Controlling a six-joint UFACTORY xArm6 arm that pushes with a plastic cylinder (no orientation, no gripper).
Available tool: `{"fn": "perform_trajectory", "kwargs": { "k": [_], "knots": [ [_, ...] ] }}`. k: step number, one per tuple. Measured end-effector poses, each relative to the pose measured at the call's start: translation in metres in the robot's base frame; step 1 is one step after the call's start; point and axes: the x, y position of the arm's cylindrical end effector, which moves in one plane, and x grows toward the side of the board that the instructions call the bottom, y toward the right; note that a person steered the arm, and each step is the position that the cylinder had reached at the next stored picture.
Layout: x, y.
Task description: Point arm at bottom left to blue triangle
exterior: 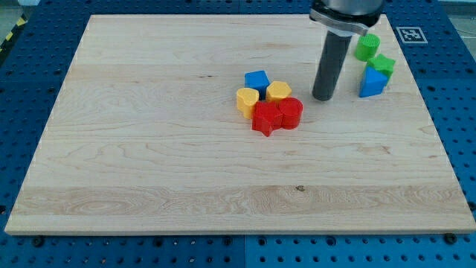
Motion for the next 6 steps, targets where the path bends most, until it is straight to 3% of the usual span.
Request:
{"fn": "perform_trajectory", "kwargs": {
  "k": [1,6],
  "knots": [
    [0.006,0.031],
    [0.032,0.038]
  ]
}}
